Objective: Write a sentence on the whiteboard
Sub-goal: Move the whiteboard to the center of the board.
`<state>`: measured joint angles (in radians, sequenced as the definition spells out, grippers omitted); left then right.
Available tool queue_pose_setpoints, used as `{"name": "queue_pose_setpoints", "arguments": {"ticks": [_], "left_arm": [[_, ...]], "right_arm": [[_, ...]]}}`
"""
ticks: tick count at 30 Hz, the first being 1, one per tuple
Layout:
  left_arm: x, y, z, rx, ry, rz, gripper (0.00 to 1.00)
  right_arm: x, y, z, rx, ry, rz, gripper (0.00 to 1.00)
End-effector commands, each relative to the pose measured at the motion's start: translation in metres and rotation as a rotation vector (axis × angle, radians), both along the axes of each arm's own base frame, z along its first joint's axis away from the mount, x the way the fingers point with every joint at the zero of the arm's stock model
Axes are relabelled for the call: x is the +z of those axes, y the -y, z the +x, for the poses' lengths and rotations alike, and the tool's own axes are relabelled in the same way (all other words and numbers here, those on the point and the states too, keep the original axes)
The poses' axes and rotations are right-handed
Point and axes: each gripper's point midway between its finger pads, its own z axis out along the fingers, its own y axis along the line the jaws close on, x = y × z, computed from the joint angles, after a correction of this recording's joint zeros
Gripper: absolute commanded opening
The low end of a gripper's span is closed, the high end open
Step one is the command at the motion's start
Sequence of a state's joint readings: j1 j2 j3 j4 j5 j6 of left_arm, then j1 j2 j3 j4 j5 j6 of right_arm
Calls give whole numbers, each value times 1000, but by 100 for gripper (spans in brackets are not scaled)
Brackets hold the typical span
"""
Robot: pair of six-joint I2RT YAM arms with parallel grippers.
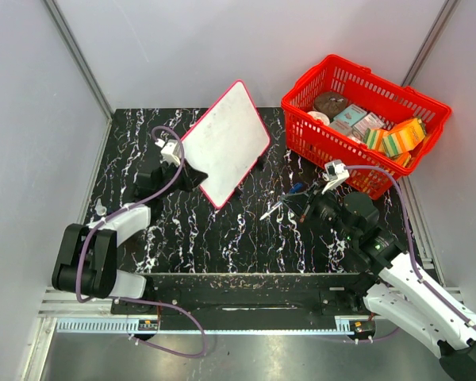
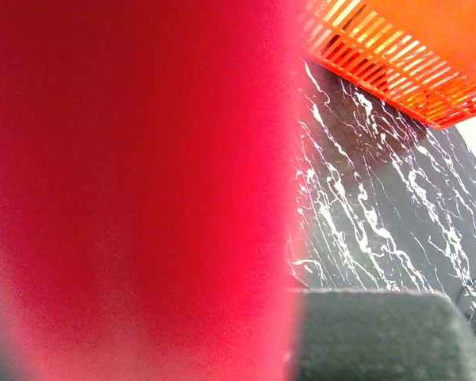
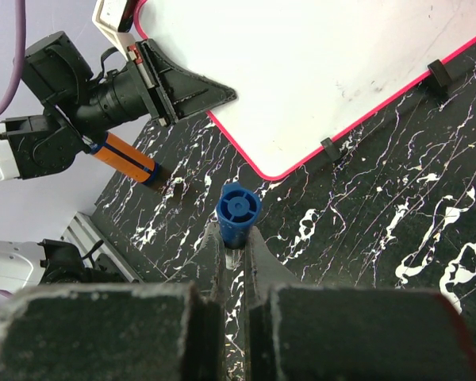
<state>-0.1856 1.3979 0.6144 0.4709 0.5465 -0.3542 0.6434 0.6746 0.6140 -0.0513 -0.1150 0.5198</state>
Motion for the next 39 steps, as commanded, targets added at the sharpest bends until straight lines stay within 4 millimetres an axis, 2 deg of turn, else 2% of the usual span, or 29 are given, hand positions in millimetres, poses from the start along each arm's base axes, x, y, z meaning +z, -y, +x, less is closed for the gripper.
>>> {"name": "queue_pose_setpoints", "arguments": {"ticks": [1, 6, 19, 24, 34, 39], "left_arm": [[-57, 10, -61, -146, -203, 45, 0], [-47, 14, -67, -161, -183, 19, 0], [-42, 30, -88, -222, -174, 79, 0], [-31, 37, -101, -245, -151, 45, 0], [-28, 47, -119, -301, -136, 23, 0], [-20, 55, -125, -358, -109, 21, 0]], "right_arm": [[27, -2, 2, 1, 63, 24, 0], [26, -2, 2, 2, 59, 24, 0], [29, -2, 1, 4, 63, 31, 0], [32, -1, 0, 2, 71, 38, 0], [40, 2, -3, -2, 84, 59, 0], [41, 3, -4, -4, 88, 62, 0]]}}
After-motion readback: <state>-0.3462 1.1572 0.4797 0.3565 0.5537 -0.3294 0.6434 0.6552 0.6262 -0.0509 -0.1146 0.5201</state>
